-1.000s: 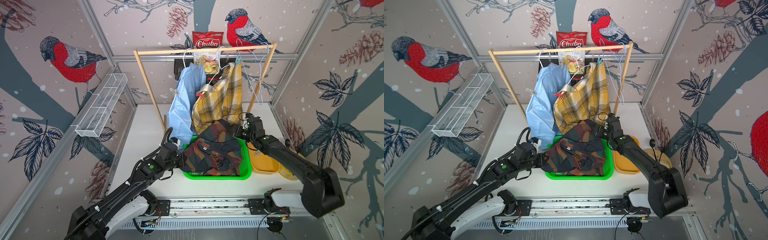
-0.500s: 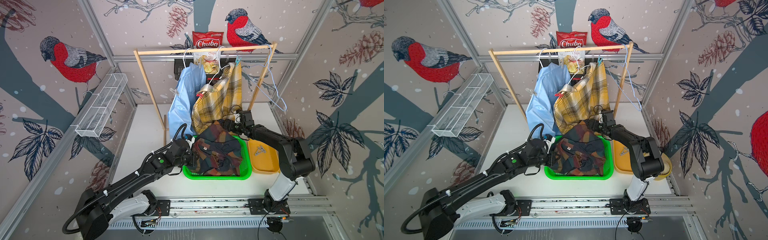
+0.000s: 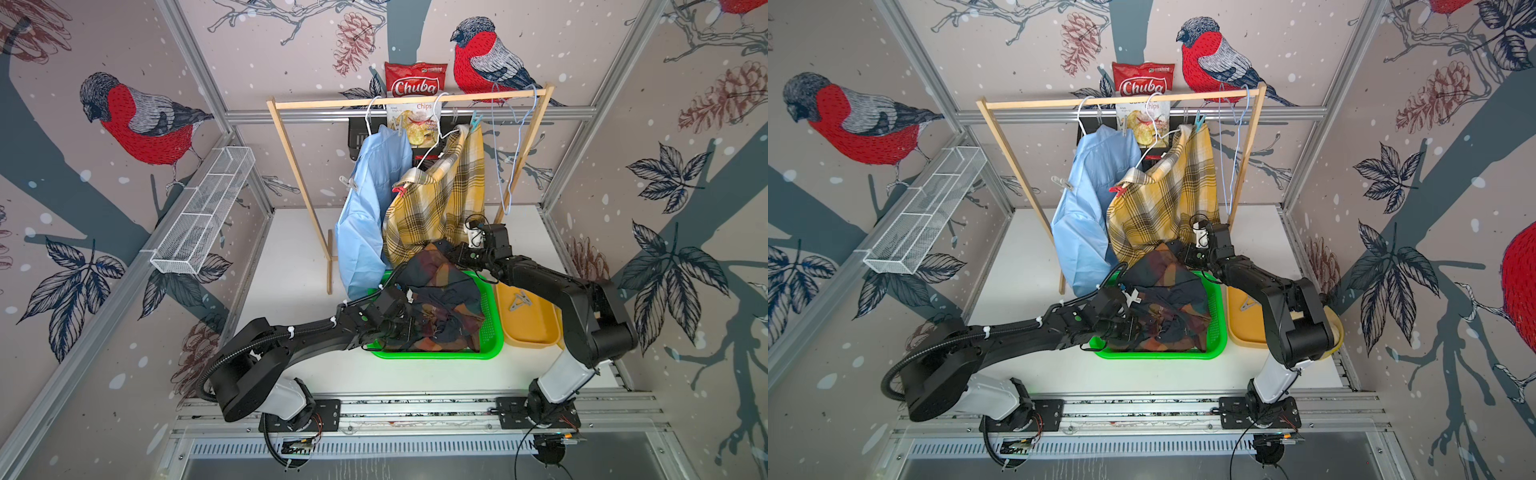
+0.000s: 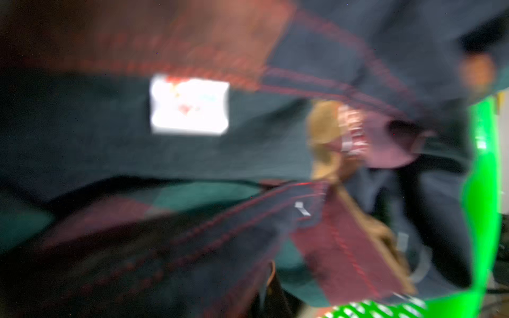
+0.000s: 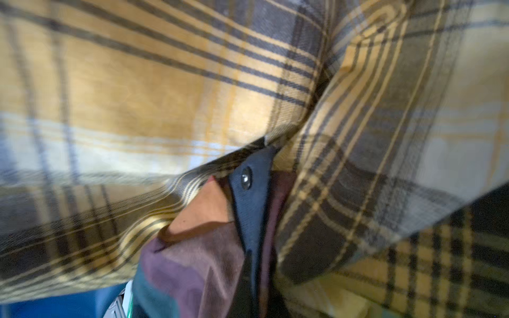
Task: Remove the clothespins securing long-sleeve shirts to the hanger
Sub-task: Adjust the long-sleeve shirt at the bin.
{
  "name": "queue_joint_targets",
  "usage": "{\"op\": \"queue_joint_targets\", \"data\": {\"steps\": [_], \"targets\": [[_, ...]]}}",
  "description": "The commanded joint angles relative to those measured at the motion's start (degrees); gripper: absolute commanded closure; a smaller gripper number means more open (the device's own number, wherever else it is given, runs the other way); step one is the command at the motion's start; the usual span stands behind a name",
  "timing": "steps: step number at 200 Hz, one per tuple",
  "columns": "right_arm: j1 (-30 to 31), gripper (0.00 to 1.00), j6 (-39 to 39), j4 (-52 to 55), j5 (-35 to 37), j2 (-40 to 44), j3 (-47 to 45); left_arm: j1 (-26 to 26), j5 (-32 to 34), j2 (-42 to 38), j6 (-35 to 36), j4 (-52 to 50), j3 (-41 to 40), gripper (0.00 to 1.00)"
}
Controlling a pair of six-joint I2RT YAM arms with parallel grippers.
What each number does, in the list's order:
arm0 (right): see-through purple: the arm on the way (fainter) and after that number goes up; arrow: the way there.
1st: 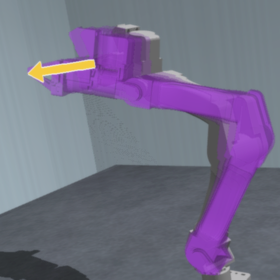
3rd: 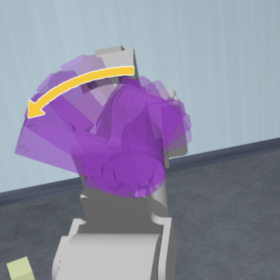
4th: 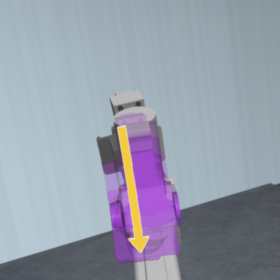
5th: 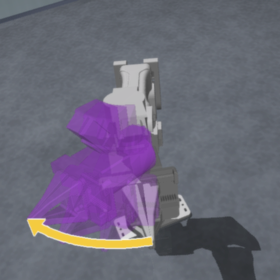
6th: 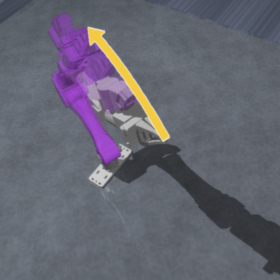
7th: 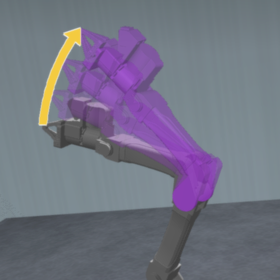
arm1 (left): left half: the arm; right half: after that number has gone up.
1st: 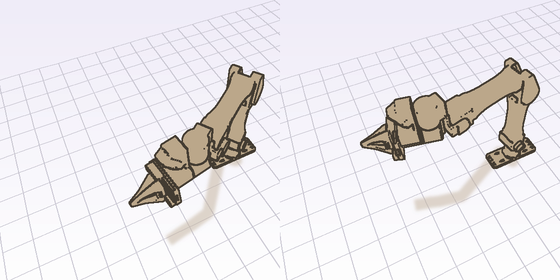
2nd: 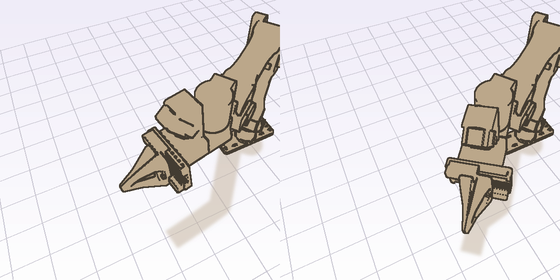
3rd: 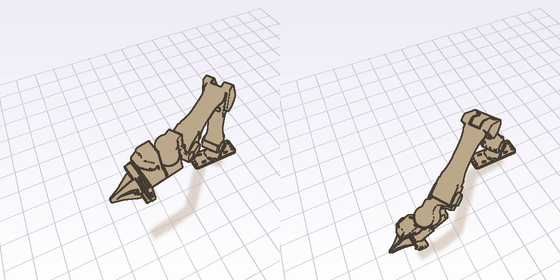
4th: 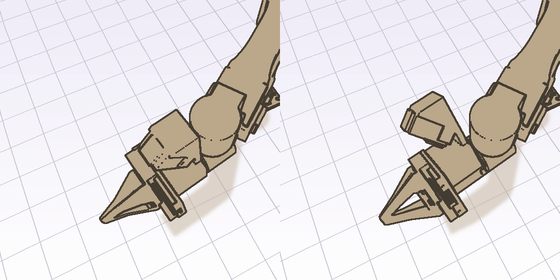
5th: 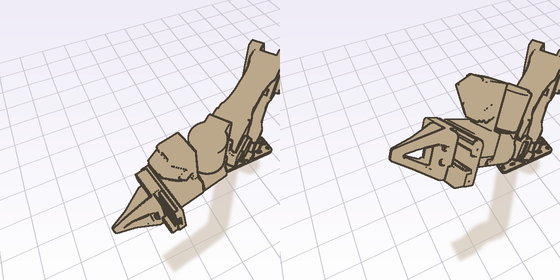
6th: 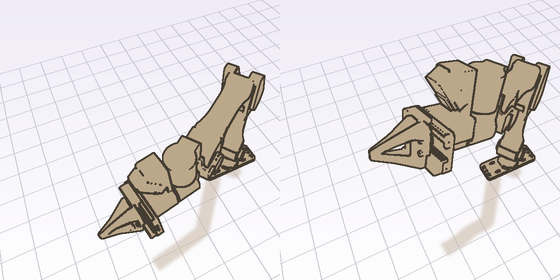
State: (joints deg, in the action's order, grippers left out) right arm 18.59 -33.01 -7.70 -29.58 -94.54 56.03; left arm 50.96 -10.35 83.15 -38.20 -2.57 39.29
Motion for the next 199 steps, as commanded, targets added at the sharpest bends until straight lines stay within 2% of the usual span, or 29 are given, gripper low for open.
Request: {"op": "queue_joint_targets", "data": {"steps": [1, 35, 44, 54, 75, 106, 127, 153, 172, 199], "targets": [[0.2, 1.00, -0.2, -2.3, -3.8, 5.4, -2.8, 0.1, 3.1, -0.2, -4.2, 5.1, -1.7, 1.00], [2.2, 1.00, 1.6, 3.4, -0.7, 16.7, -7.6, 0.0, 5.6, 0.0, -4.5, 4.1, -2.1, 1.00], [2.8, 0.89, 2.2, 6.0, 1.2, 18.5, -7.9, 0.1, 5.1, 0.6, -4.3, 4.4, -2.0, 1.00], [2.8, 0.86, 2.7, 8.3, 3.2, 19.5, -8.1, 0.1, 4.8, 0.9, -4.3, 4.8, -2.0, 1.00], [2.7, 0.91, 2.8, 10.3, 4.8, 22.3, -10.0, 0.1, 5.5, 1.2, -4.3, 4.8, -2.2, 1.00], [2.8, 0.88, 1.8, 11.7, 7.6, 28.5, -13.5, 0.1, 5.4, 1.4, -4.3, 5.1, -2.5, 1.00], [2.7, 0.82, 1.5, 12.5, 8.0, 30.7, -15.4, 0.1, 5.7, 0.7, -4.0, 4.7, -2.5, 1.00], [3.1, 0.84, 1.7, 13.2, 7.7, 31.7, -16.5, 0.1, 5.6, 0.3, -3.3, 3.9, -2.3, 1.00], [3.7, 0.89, 1.4, 12.5, 7.4, 31.4, -17.0, 0.1, 5.4, 0.0, -3.1, 3.8, -2.4, 1.00], [4.4, 0.67, 1.4, 11.9, 8.2, 30.8, -16.5, 0.1, 5.2, -0.5, -2.4, 3.1, -2.3, 1.00]]}}
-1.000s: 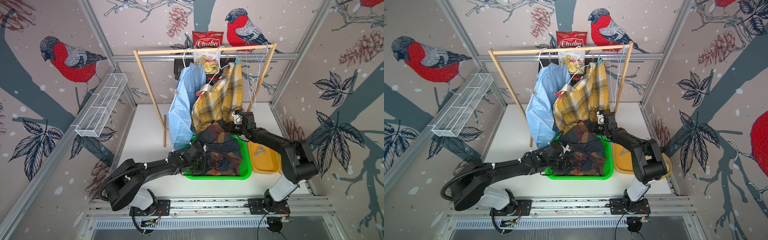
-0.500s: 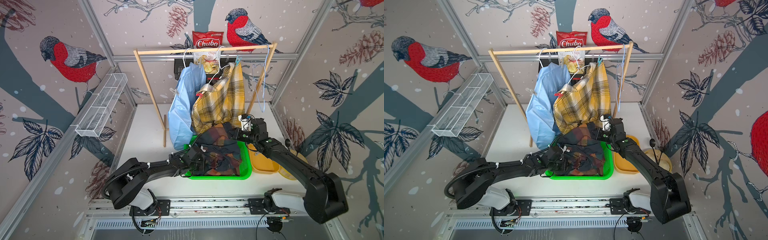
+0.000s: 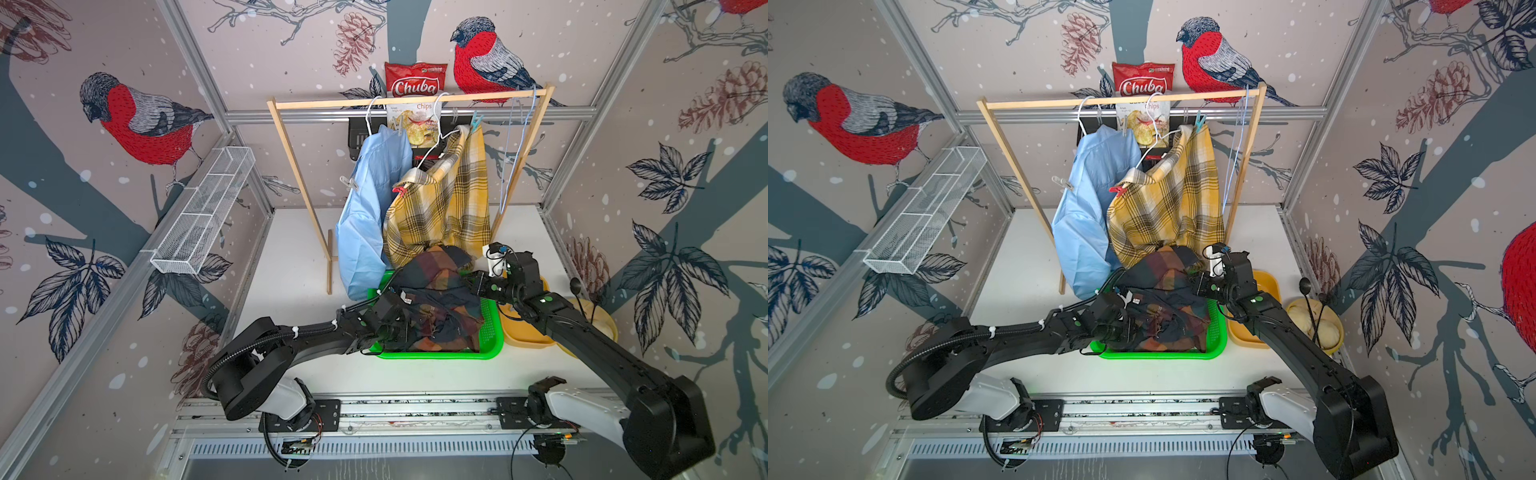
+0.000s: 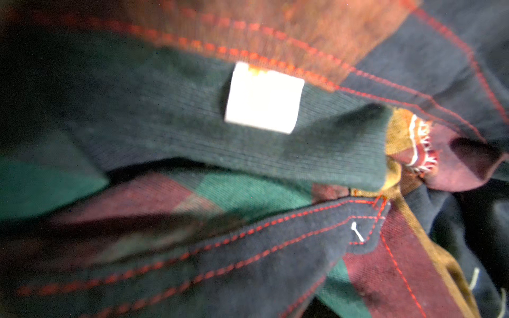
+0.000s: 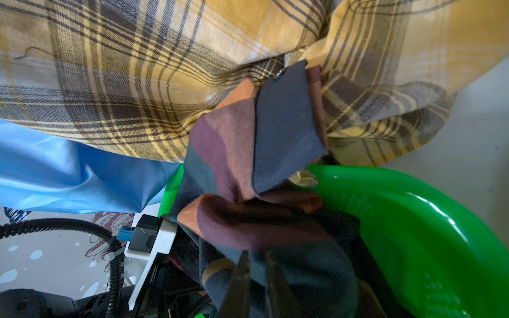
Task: Remove the clothespins securing long-sleeve shirts to the hanger
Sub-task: Adjust the long-sleeve shirt at the bin.
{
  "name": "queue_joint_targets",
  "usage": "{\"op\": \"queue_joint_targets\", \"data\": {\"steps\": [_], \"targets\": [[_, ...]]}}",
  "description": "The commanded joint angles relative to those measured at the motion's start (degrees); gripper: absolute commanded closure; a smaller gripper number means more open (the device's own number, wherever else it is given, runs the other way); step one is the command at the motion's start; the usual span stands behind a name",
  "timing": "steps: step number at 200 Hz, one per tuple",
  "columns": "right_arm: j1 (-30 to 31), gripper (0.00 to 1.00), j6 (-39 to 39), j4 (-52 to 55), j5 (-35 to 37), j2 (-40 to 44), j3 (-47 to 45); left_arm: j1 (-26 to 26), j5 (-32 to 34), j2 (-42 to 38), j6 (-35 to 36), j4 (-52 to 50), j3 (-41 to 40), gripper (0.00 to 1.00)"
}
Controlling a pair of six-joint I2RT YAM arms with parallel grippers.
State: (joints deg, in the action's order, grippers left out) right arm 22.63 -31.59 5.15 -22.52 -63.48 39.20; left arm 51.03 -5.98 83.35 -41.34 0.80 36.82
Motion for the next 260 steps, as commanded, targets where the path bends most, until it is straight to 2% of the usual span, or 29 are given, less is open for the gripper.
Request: {"op": "queue_joint_targets", "data": {"steps": [1, 16, 37, 54, 75, 103, 129, 149, 158, 172, 180, 192, 209, 236, 260], "targets": [[0.4, 0.66, -0.1, -1.0, 1.3, -0.3, 0.3, 0.0, 0.8, -0.7, 0.8, -0.3, 0.1, 1.00], [-0.1, 0.44, -0.1, -1.3, 2.3, -1.5, 1.5, 0.0, 0.8, -1.1, 1.1, -0.8, -0.1, 1.00], [-0.2, 0.33, 0.3, -2.0, 0.9, -5.1, 4.5, 0.1, 0.8, -1.3, 1.8, -1.3, -0.1, 1.00], [1.1, 0.32, 0.3, -2.7, 1.0, -8.1, 7.0, 0.1, 1.3, -1.2, 1.9, -1.6, -0.2, 0.98], [4.6, 0.39, 0.8, -3.4, 1.6, -12.6, 10.2, 0.1, 1.0, -0.4, 1.8, -0.9, -0.3, 0.98], [6.6, 0.42, 0.6, -4.5, 2.0, -17.6, 12.4, 0.1, 0.5, 0.2, 1.6, -0.2, -0.4, 0.98], [7.4, 0.59, -0.1, -4.8, 1.2, -20.6, 13.8, 0.1, 0.4, 0.1, 1.7, -0.2, -0.2, 0.98], [9.0, 0.61, 0.0, -5.1, 1.6, -21.8, 14.5, 0.1, 0.4, 0.1, 2.0, -0.1, 0.0, 0.98], [9.3, 0.67, -0.1, -4.8, 1.8, -22.3, 15.0, 0.1, 0.4, 0.0, 2.0, 0.1, 0.0, 0.98], [9.7, 0.84, 0.0, -4.2, 1.4, -22.2, 15.3, 0.1, 0.3, -0.1, 2.0, 0.1, 0.0, 0.98], [10.2, 0.89, 0.1, -3.6, 1.5, -21.4, 15.3, 0.1, 0.4, -0.2, 2.3, 0.0, 0.0, 0.97], [11.1, 0.91, 0.2, -2.0, 2.1, -19.7, 15.5, 0.1, 1.3, -0.2, 2.7, -0.8, 0.3, 0.93], [13.2, 0.91, 0.9, 2.3, 3.4, -17.3, 16.6, 0.1, 2.4, -0.3, 3.4, -1.8, 0.8, 0.73], [17.3, 0.90, 0.8, 5.3, 5.4, -12.4, 15.2, 0.1, 3.0, -0.9, 4.1, -2.5, 1.4, 0.50], [18.6, 0.92, -0.1, 6.9, 7.6, -8.7, 11.8, 0.2, 4.3, -3.8, 5.5, -5.1, 2.9, 0.37]]}}
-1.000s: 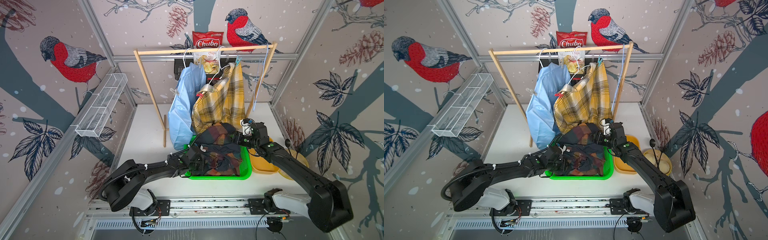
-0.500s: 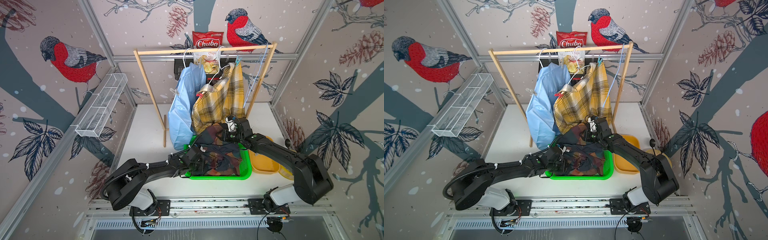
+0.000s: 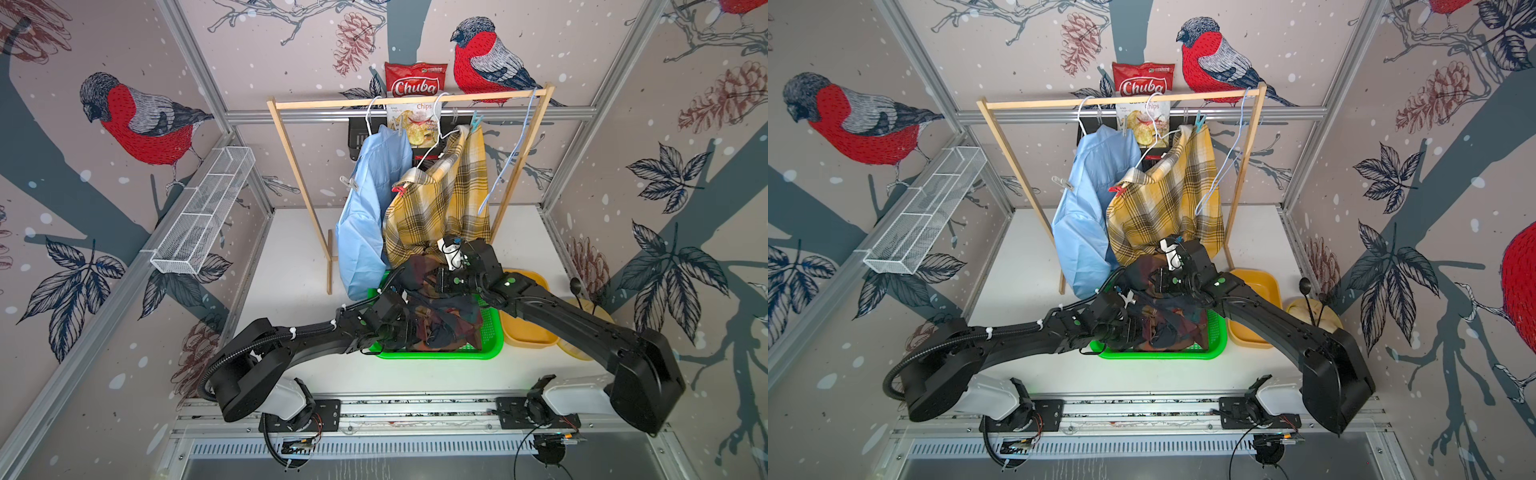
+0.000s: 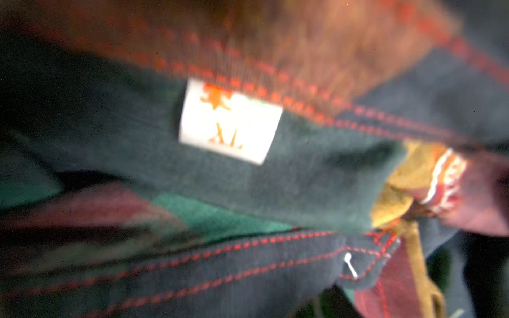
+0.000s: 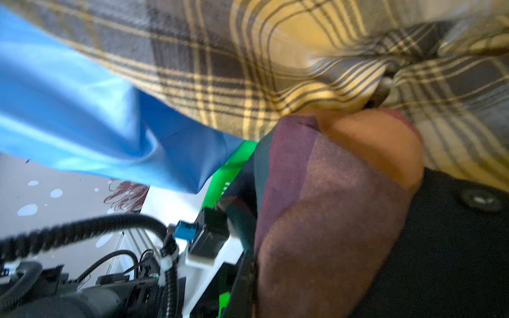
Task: Remove the clothespins securing long-sleeve shirts to the hanger
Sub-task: Adjust the long-sleeve shirt at the bin.
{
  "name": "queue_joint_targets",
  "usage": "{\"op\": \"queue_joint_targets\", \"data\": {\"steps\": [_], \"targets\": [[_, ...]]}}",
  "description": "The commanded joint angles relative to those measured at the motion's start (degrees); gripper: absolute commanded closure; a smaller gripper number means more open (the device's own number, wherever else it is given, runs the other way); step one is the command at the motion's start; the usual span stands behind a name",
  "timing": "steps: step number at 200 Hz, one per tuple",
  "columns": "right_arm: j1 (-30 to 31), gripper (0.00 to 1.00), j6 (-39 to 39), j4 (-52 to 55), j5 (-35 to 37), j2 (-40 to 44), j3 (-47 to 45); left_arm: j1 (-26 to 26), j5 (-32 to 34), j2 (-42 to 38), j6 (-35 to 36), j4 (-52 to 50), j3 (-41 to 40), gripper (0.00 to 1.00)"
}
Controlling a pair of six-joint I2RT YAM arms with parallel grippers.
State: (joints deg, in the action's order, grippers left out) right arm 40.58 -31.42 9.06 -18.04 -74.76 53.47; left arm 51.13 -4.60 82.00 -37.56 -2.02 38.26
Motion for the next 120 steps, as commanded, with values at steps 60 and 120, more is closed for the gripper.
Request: {"op": "queue_joint_targets", "data": {"steps": [60, 120], "targets": [[0.7, 0.99, -2.7, 1.9, 3.0, 9.2, -14.5, 0.0, 3.4, -15.6, 7.1, -13.2, 4.1, 0.27], [0.8, 1.00, -6.0, -7.2, 1.3, 7.4, -25.0, 0.0, 5.3, -17.5, 9.1, -14.7, 11.0, 0.28]]}}
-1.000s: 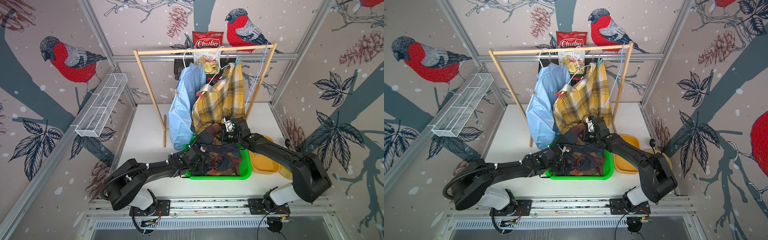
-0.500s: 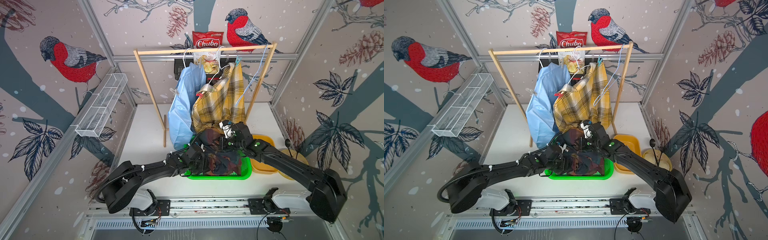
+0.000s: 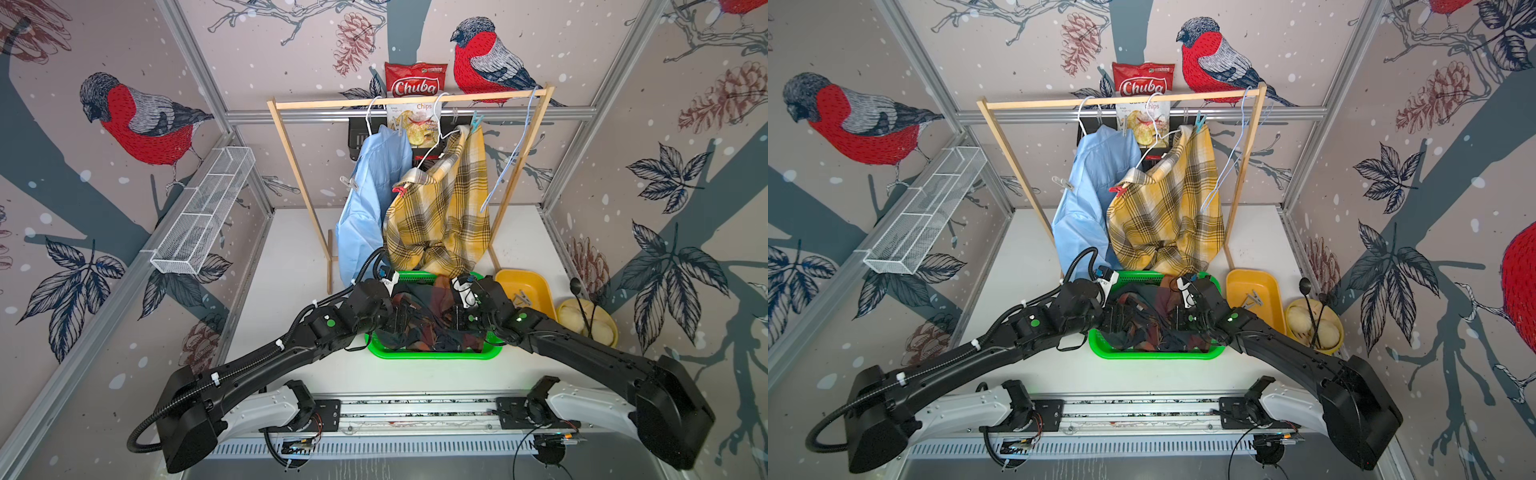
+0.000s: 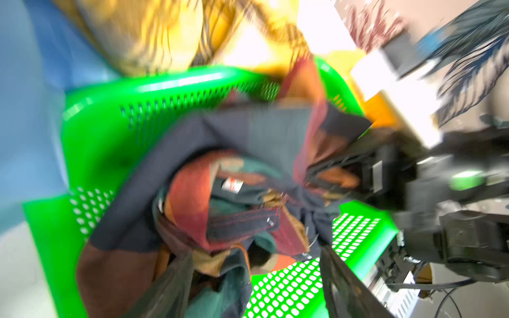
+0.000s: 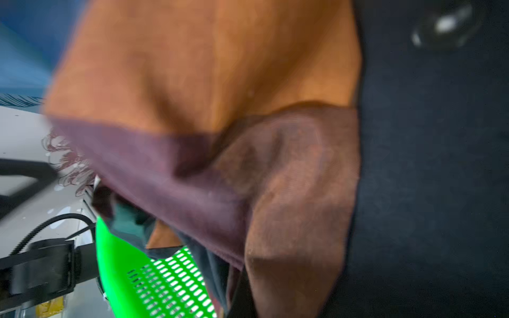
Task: Remove the clothespins securing long-sleeve shirts to the hanger
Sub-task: Adjust the long-sleeve shirt at the bin.
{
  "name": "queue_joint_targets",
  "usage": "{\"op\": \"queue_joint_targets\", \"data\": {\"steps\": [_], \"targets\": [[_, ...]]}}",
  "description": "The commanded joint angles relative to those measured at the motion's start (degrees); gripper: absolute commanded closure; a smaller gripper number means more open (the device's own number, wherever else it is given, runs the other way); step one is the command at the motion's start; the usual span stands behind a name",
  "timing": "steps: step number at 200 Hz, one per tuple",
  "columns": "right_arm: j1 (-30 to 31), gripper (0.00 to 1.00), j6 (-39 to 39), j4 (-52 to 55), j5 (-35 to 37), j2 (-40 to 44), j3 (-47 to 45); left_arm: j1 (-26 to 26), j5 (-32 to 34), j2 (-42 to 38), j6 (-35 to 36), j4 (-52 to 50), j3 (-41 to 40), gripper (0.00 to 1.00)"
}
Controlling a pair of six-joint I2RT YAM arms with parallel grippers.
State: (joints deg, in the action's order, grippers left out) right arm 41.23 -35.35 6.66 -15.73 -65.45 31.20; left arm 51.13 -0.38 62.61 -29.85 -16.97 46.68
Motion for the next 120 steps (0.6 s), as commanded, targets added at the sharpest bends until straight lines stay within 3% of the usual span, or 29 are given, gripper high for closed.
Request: {"op": "queue_joint_targets", "data": {"steps": [1, 43, 63, 74, 86, 107, 120], "targets": [[0.2, 1.00, -2.1, -4.9, -1.0, -2.0, -2.8, 0.0, 1.0, 2.1, 1.4, 0.4, 2.7, 0.28], [0.1, 1.00, -2.9, -11.4, -1.6, -10.2, -5.8, 0.0, -2.1, 12.4, 2.2, 5.6, 8.6, 0.28], [0.1, 0.99, -2.7, -11.1, -1.4, -10.2, -5.2, 0.0, -3.6, 16.8, 1.8, 7.5, 9.1, 0.29], [0.0, 0.92, -2.5, -9.4, -0.3, -8.3, -4.6, 0.0, -4.4, 18.5, 1.3, 8.9, 8.0, 0.29], [-0.3, 0.77, -2.1, -7.0, 0.9, -5.4, -3.8, 0.0, -4.7, 20.0, 0.3, 10.3, 6.3, 0.30], [-1.2, 0.65, -1.3, -2.9, 1.3, 0.2, -2.5, 0.0, -4.8, 22.0, -0.7, 13.2, 2.6, 0.30], [-1.7, 0.49, -0.8, 0.9, 1.7, 2.7, -1.4, 0.0, -4.1, 23.7, -1.3, 14.4, 1.0, 0.30]]}}
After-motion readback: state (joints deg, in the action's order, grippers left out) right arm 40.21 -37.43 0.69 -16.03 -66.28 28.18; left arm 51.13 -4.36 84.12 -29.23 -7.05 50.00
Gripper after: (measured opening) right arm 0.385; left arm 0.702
